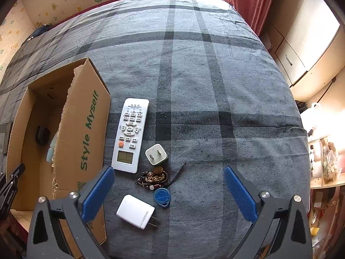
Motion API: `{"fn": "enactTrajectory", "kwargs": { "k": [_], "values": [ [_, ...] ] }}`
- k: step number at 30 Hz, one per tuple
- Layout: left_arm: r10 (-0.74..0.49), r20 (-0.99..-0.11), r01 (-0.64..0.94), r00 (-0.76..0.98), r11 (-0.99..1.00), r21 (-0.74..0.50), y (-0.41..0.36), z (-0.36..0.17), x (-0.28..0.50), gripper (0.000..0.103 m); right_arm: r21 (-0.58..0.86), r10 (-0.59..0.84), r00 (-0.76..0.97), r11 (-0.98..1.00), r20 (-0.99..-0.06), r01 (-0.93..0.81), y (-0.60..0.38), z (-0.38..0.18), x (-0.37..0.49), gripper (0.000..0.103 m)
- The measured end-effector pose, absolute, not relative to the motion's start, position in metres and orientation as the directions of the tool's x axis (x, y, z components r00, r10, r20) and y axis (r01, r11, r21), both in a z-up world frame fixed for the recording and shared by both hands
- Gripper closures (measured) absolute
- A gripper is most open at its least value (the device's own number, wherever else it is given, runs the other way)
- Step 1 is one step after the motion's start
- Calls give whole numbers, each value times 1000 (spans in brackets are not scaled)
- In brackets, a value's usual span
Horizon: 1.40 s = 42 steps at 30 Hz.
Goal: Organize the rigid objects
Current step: 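Withdraw the right gripper from the box toward the remaining items, then close the right gripper on the blue key fob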
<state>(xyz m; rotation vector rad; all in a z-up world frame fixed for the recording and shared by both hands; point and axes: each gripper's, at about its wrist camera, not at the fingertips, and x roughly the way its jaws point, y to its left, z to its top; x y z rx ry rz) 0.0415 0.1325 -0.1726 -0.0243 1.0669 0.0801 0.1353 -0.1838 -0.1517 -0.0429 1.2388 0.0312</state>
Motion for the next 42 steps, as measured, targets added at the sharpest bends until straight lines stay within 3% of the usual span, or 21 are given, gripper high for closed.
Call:
{"fn": "enactTrajectory", "kwargs": {
  "k": [20,31,33,35,39,41,42],
  "values": [
    [55,-875,-78,481,997,20,132,-172,41,90,-5,-3,123,1000,-992,-19,-194,-233,130,0],
    [55,-875,-77,480,997,21,132,-172,41,90,33,32,85,999,-996,3,-206,-250,142,2],
    [53,-875,-78,481,997,18,132,-172,41,90,35,35,81,999,-996,5,-208,-253,145,8],
    [56,-875,-78,481,997,21,132,-172,41,90,30,30,74,1000,-997,-4,-207,-253,146,21],
    [59,-875,-80,480,997,24,132,-173,41,89,41,43,83,999,-996,-24,-200,-251,145,30],
    [59,-875,-80,480,997,23,132,-173,41,89,54,56,85,998,-995,-26,-196,-250,142,48],
    [59,-875,-80,480,997,23,131,-172,41,89,54,56,82,998,-995,-28,-195,-251,142,51]
  ]
}}
